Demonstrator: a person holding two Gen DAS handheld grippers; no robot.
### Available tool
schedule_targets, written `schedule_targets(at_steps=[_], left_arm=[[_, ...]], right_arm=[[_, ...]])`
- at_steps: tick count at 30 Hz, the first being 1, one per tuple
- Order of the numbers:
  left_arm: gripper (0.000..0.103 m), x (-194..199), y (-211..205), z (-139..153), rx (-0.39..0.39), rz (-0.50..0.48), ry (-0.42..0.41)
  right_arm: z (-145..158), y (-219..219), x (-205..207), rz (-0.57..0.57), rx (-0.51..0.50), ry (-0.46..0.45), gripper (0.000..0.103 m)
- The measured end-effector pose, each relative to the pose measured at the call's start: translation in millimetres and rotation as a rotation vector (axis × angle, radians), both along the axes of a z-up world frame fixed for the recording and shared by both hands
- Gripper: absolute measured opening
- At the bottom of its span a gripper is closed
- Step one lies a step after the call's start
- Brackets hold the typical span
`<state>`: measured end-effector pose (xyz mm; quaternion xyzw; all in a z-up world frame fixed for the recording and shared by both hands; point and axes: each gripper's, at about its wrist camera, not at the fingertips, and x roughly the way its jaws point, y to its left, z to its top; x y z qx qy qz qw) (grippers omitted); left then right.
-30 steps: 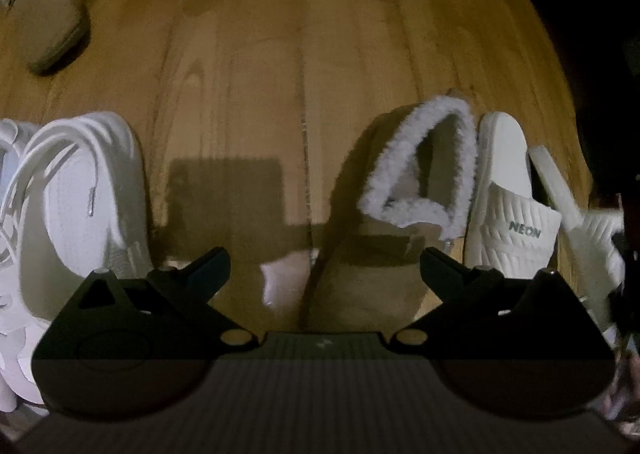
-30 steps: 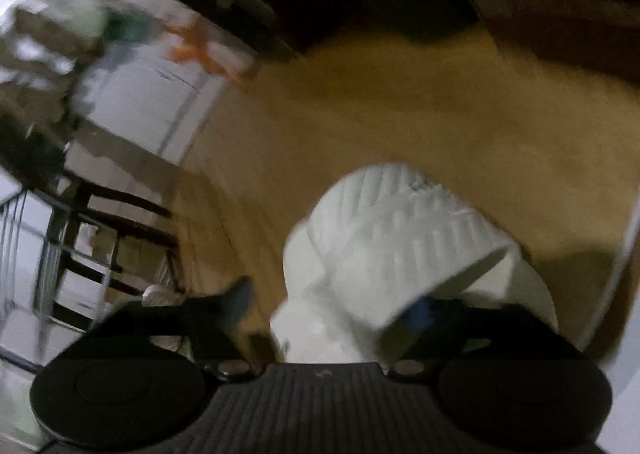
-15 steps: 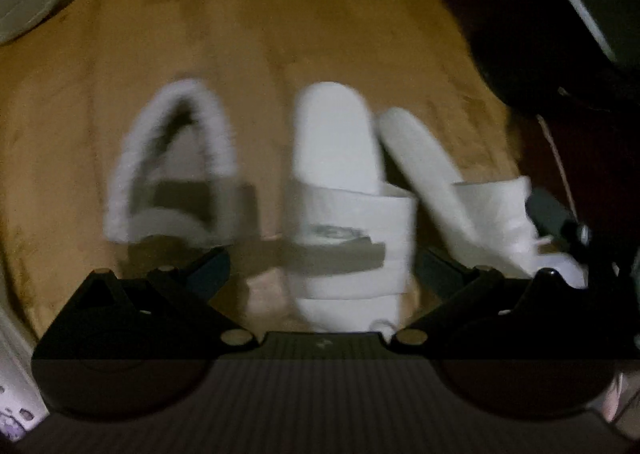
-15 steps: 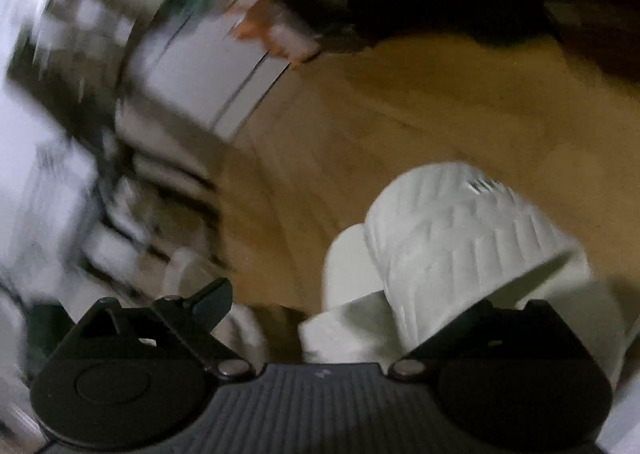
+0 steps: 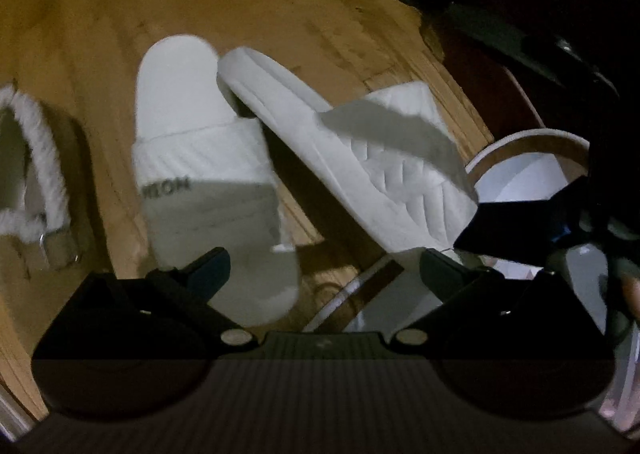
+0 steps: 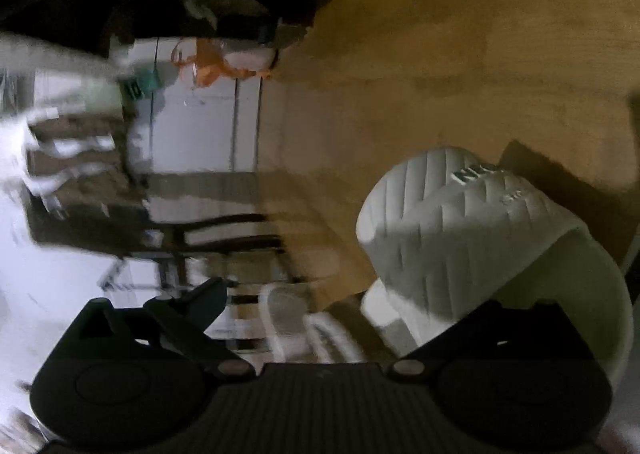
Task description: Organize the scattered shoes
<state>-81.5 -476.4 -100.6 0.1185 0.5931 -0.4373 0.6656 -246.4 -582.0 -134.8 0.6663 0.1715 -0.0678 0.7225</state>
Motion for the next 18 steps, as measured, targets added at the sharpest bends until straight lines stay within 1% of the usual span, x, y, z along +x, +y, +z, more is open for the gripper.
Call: schedule_targets(at_steps=[2, 3, 5, 7, 9, 10, 12, 13, 15, 16, 18], left_arm=[[0.103, 1, -2, 3, -0.010, 0.009, -0.006], [0.103, 2, -4, 5, -0.017, 0.016, -0.011], [0.103, 5, -3, 10, -0.029, 0.027, -0.025], [0.103, 7, 1, 10, -0.036, 0.049, -0.038], [0.103, 9, 7, 11, -0.045, 0.076, -0.047], [0.103, 9, 10, 11, -0.060, 0.087, -0.041], [0.103, 11, 18, 11, -0.118, 0.114, -0.013], [0.103, 9, 20, 11, -0.149, 0.112, 0.003], [0.101, 9, 21, 12, -0.179, 0.116, 0.018], [0.101, 10, 22, 13, -0.185, 0.124, 0.019], [0.100, 11, 23, 14, -0.199, 0.138, 0.024]], right_arm=[[14, 10, -2, -0.002, -0.078, 0.005, 0.102], [17, 10, -2, -0.001, -0.096, 0.000, 0.102], [31, 11, -2, -0.015, -0.155, -0.026, 0.102], [39, 11, -2, -0.034, -0.188, -0.048, 0.102], [50, 9, -6, -0.090, -0.194, -0.087, 0.102], [53, 7, -6, -0.114, -0.183, -0.107, 0.102], [54, 1, -7, -0.140, -0.135, -0.141, 0.103], [53, -2, -6, -0.150, -0.095, -0.169, 0.103], [49, -5, -2, -0.145, 0.031, -0.243, 0.103], [49, -5, 1, -0.131, 0.054, -0.243, 0.103], [51, -4, 1, -0.134, 0.047, -0.231, 0.103]])
